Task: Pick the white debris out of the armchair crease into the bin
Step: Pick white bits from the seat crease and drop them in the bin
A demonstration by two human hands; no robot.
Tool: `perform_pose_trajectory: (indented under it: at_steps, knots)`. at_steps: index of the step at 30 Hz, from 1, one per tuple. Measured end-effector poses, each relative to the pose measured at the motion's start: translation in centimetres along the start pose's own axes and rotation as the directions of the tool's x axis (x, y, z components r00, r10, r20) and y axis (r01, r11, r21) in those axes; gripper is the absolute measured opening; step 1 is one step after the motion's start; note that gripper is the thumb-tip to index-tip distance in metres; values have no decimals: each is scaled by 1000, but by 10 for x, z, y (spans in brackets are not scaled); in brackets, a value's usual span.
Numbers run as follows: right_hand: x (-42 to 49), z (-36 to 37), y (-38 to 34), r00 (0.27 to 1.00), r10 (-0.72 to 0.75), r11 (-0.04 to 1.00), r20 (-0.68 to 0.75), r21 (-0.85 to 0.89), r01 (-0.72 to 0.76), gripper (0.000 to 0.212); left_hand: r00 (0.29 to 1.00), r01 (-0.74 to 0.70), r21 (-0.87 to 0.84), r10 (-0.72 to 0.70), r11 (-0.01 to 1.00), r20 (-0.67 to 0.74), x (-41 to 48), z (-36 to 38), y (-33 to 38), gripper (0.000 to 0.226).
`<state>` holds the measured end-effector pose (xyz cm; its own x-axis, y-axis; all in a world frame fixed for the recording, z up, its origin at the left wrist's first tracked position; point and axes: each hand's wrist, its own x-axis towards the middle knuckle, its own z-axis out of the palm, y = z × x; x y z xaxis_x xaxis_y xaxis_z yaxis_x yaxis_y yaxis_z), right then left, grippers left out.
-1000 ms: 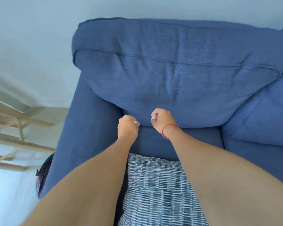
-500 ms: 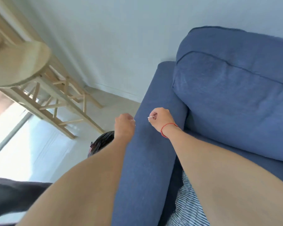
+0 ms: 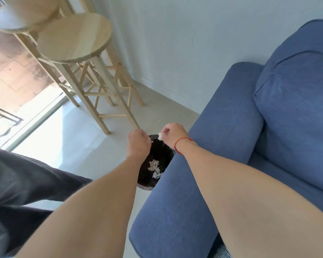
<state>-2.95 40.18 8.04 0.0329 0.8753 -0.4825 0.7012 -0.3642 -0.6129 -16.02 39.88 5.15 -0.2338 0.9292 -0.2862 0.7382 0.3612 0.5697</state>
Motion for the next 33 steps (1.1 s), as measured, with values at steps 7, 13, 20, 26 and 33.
perform_pose_trajectory:
  at_steps: [7,13,20,26,33]
  knots:
    - [-12,5,-4,975,85,986,205,-155,-54,46,985,52,100,-67,994,160,-10,5,-11,29]
    - [-33,-36,21,984,133,987,122,-106,-120,43,965,-39,173,-8,984,263,-27,9,26,15]
    - [-73,-114,90,967,229,973,-111,48,-225,41,913,-201,161,125,966,388,-71,52,123,52]
    - [-129,-158,187,897,385,918,-215,187,-349,42,821,-376,141,258,916,509,-151,128,186,51]
    - [-202,-172,307,791,570,811,-224,308,-497,38,748,-341,199,137,919,650,-240,221,200,56]
